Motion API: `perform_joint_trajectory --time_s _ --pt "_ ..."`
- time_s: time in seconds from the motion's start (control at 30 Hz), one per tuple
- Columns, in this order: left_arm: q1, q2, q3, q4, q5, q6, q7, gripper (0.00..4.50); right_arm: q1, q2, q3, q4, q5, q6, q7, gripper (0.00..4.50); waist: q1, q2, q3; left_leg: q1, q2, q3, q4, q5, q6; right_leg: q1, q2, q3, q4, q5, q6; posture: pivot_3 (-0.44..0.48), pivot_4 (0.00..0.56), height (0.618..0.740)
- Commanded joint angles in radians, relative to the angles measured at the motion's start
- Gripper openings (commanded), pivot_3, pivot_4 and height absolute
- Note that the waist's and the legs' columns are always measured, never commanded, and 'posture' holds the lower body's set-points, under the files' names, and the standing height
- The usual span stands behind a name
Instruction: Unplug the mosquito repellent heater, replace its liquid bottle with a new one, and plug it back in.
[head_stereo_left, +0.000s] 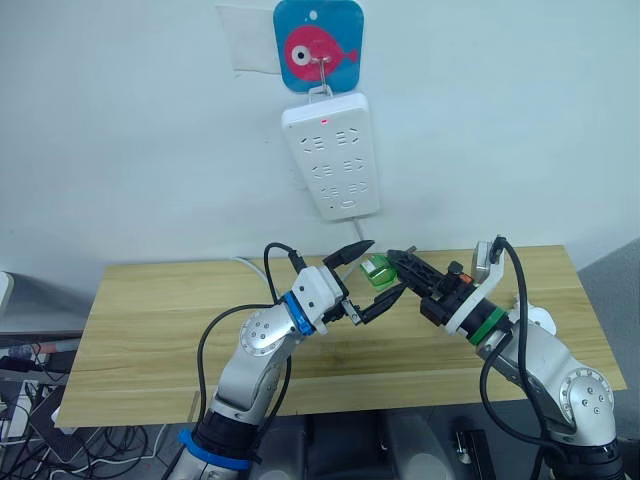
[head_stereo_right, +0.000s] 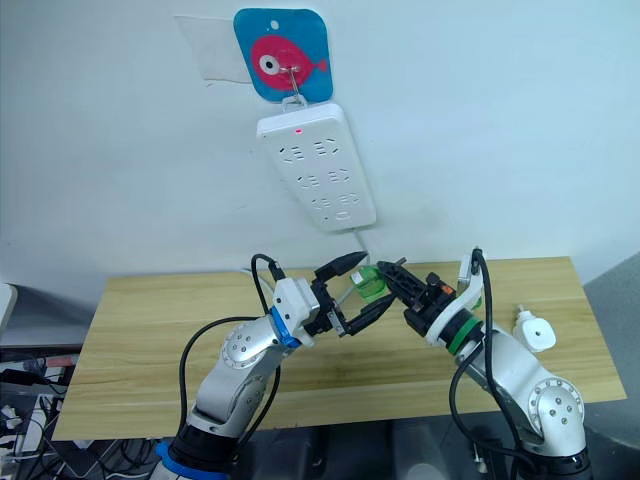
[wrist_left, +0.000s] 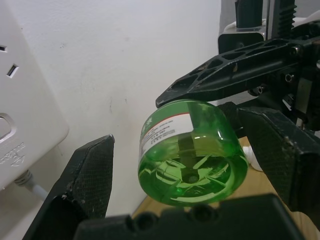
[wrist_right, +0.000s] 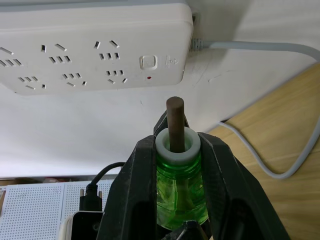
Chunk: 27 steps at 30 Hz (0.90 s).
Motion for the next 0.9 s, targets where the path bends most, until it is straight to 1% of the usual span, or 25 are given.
perform_joint_trajectory --time_s 0.03,0.1,0.27,0.3,0.67,0.7,0.73,0.77,0.8,0.83,0.9 --pt "-0.008 -0.004 0.000 -0.018 -0.002 -0.026 -0.006 4.31 0.004 0.002 -0.004 -0.044 0.026 -0.007 0.021 0.82 0.000 0.000 0.000 0.000 0.000 0.000 0.000 0.000 0.000 0.000 0.000 0.000 0.000 0.000 0.000 -0.113 0.317 0.740" --pt "-0.009 -0.005 0.001 -0.018 -0.004 -0.027 -0.009 3.85 0.004 0.002 -0.004 -0.041 0.026 -0.008 0.023 0.82 0.000 0.000 0.000 0.000 0.000 0.000 0.000 0.000 0.000 0.000 0.000 0.000 0.000 0.000 0.000 -0.112 0.317 0.740" --pt "-0.005 -0.007 -0.003 -0.027 0.000 -0.029 -0.006 2.42 0.003 0.007 0.000 -0.042 0.026 -0.013 0.023 0.82 0.000 0.000 0.000 0.000 0.000 0.000 0.000 0.000 0.000 0.000 0.000 0.000 0.000 0.000 0.000 -0.108 0.315 0.740" --pt "-0.005 -0.008 -0.003 -0.028 0.001 -0.031 -0.005 2.27 0.003 0.008 0.001 -0.042 0.026 -0.013 0.023 0.82 0.000 0.000 0.000 0.000 0.000 0.000 0.000 0.000 0.000 0.000 0.000 0.000 0.000 0.000 0.000 -0.107 0.315 0.740" --pt "-0.004 0.005 -0.003 -0.022 0.019 -0.034 -0.005 2.27 0.000 -0.011 0.004 -0.039 0.026 0.001 0.036 0.82 0.000 0.000 0.000 0.000 0.000 0.000 0.000 0.000 0.000 0.000 0.000 0.000 0.000 0.000 0.000 -0.103 0.303 0.740" --pt "-0.003 0.007 -0.002 -0.022 0.016 -0.033 -0.009 2.27 0.002 -0.011 0.001 -0.042 0.026 0.005 0.041 1.54 0.000 0.000 0.000 0.000 0.000 0.000 0.000 0.000 0.000 0.000 0.000 0.000 0.000 0.000 0.000 -0.103 0.303 0.740" --pt "-0.002 0.015 0.002 -0.025 0.009 -0.032 -0.018 2.27 0.013 -0.029 -0.011 -0.044 0.026 0.021 0.055 1.78 0.000 0.000 0.000 0.000 0.000 0.000 0.000 0.000 0.000 0.000 0.000 0.000 0.000 0.000 0.000 -0.103 0.303 0.740" --pt "-0.002 0.021 0.005 -0.027 0.004 -0.031 -0.025 2.27 0.021 -0.042 -0.019 -0.046 0.026 0.033 0.064 2.09 0.000 0.000 0.000 0.000 0.000 0.000 0.000 0.000 0.000 0.000 0.000 0.000 0.000 0.000 0.000 -0.103 0.303 0.740" --pt "-0.002 0.025 0.006 -0.027 -0.001 -0.030 -0.030 2.27 0.030 -0.066 -0.030 -0.042 0.026 0.048 0.072 2.40 0.001 0.000 0.000 0.000 0.000 0.000 0.000 0.000 0.000 0.000 0.000 0.000 0.000 0.000 0.000 -0.098 0.289 0.740" --pt "-0.004 0.027 0.006 -0.025 -0.004 -0.029 -0.033 2.27 0.035 -0.085 -0.037 -0.037 0.026 0.059 0.079 2.73 0.002 0.000 0.000 0.000 0.000 0.000 0.000 0.000 0.000 0.000 0.000 0.000 0.000 0.000 0.000 -0.099 0.291 0.740" --pt "-0.006 0.041 0.009 -0.025 -0.015 -0.026 -0.055 2.27 0.070 -0.155 -0.073 -0.016 0.026 0.105 0.115 3.42 0.003 0.000 0.000 -0.001 0.000 0.000 0.000 0.000 0.000 0.000 0.000 0.000 -0.001 0.000 0.000 -0.100 0.291 0.740"
